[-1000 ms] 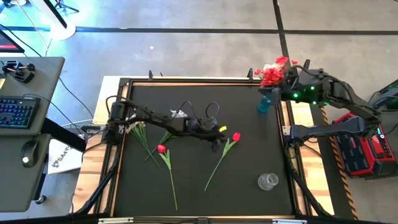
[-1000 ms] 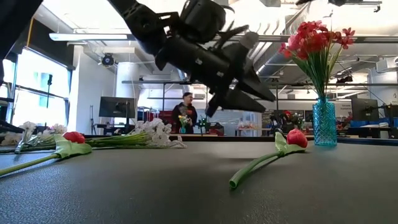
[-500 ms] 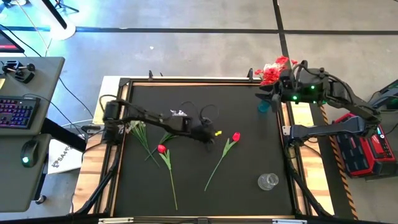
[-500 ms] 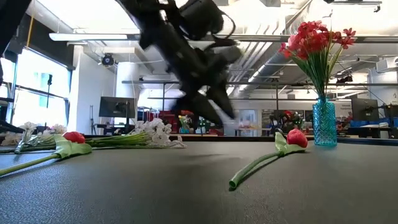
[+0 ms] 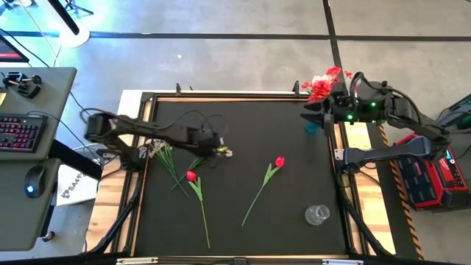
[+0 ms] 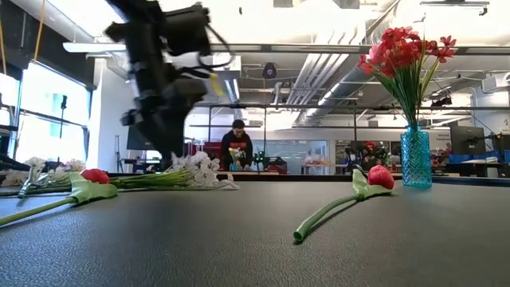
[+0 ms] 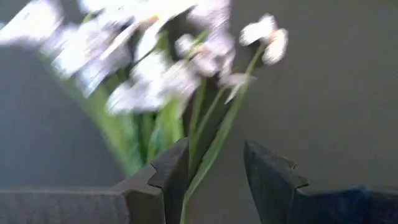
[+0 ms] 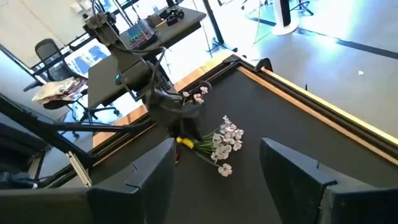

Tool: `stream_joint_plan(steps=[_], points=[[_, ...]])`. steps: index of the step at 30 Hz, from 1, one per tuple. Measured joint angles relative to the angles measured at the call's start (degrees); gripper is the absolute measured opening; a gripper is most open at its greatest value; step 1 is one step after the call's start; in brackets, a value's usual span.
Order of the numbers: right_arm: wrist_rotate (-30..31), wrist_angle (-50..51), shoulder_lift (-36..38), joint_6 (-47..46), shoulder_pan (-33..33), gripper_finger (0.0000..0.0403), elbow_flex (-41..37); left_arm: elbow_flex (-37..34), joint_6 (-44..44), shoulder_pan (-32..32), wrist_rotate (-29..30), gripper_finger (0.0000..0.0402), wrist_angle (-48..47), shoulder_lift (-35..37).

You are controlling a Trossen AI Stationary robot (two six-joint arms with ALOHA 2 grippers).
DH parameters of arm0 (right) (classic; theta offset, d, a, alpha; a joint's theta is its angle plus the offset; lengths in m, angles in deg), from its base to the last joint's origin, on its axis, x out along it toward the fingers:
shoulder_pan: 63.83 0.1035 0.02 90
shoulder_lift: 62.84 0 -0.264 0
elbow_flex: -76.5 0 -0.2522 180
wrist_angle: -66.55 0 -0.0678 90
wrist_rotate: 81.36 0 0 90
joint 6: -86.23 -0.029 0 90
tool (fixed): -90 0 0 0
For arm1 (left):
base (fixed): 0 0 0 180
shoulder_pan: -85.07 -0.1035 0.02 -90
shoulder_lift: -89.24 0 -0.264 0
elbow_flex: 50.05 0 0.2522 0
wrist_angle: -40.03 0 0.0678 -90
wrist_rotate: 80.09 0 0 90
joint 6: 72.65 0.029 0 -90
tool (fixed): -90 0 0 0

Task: Sort flowers into vase by color
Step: Put the right white flowers into the transparent vase

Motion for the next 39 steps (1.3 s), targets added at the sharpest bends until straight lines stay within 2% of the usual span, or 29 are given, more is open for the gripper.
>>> stream_joint_plan(steps=[3, 7, 19, 22, 29, 35, 39], points=[[1.00, -0.20, -0.13, -0.35, 1.32, 0.0220, 0.00, -5.40, -2.06, 0.02, 0.79, 0.0142, 2.76, 4.64], [1.94, -2.33, -0.77, -1.60, 2.49, 0.0220, 0.00, -10.13, -0.76, 0.05, 1.99, 0.0142, 5.50, 6.62], [1.65, -10.33, -5.74, -4.59, 5.45, 0.0220, -0.02, -15.01, 2.55, -0.07, 0.42, 0.0138, 10.07, 1.19], [1.91, -11.75, -7.07, -7.28, 6.19, 0.0220, -0.02, -15.01, 2.55, -0.07, 0.47, 0.0115, 9.92, 0.97], [3.88, -14.05, -9.86, -11.89, 9.05, 0.0220, -0.02, -13.66, 5.88, -1.85, -2.22, 0.0012, 10.68, 3.80], [9.63, -24.02, -11.57, -13.37, 12.85, 0.0220, -0.02, -12.48, 11.38, -4.24, -4.29, 0.0012, 14.53, 9.65], [12.61, -27.69, -12.05, -11.39, 15.47, 0.0220, -0.02, -12.35, 15.61, -5.05, -6.72, 0.0003, 20.85, 14.77]])
